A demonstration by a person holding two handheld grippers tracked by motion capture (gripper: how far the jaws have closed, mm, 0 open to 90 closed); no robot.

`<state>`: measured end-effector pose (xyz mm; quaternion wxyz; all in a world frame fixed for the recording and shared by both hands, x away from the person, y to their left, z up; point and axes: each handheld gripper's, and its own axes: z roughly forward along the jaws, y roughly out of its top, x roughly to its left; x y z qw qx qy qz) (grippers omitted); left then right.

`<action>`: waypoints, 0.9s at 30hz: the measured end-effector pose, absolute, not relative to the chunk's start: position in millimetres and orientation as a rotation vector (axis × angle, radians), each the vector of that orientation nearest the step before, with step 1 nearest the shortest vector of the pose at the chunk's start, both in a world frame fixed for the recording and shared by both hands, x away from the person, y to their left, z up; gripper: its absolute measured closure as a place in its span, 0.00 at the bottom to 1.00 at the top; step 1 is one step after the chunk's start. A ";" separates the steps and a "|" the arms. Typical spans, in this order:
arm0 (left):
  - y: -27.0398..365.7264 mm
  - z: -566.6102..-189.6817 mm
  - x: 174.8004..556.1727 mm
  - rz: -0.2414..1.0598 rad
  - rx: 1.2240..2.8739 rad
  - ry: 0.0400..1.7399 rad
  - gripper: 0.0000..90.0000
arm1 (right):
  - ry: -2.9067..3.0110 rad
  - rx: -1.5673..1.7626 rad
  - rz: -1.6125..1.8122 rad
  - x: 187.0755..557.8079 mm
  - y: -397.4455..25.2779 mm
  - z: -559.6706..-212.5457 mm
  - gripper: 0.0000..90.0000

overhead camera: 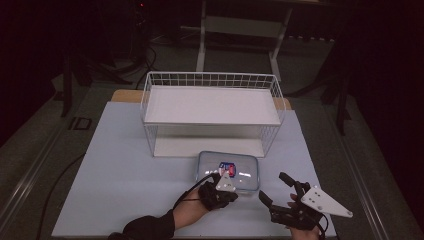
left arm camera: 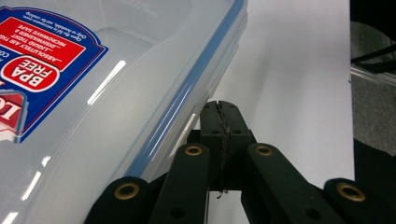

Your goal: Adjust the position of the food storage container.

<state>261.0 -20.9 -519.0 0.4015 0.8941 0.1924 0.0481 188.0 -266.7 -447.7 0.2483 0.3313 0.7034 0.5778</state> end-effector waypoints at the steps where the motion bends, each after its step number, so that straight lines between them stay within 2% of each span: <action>1: -22.0 -518.8 261.6 0.123 2.259 0.493 0.99 | 1.919 0.902 1.572 188.0 -266.5 -447.8 0.15; 8: -27.9 -518.0 264.3 0.117 2.234 0.536 0.99 | 1.923 0.900 1.570 187.7 -266.1 -447.7 0.15; 14: -11.4 -506.5 258.8 0.091 2.203 0.531 0.99 | 1.931 0.895 1.565 187.9 -265.8 -447.8 0.15; 18: 9.1 -492.2 251.6 0.053 2.154 0.508 0.90 | 1.932 0.898 1.563 189.0 -265.4 -448.5 0.15; 22: 28.4 -476.5 242.5 0.044 2.114 0.510 0.75 | 1.929 0.901 1.556 189.9 -265.1 -448.2 0.15; 24: 37.6 -469.5 239.0 0.040 2.085 0.517 0.64 | 1.931 0.903 1.553 190.3 -264.7 -448.2 0.15; 27: 51.5 -459.2 235.3 0.048 2.049 0.518 0.56 | 1.934 0.904 1.543 190.8 -263.8 -448.7 0.15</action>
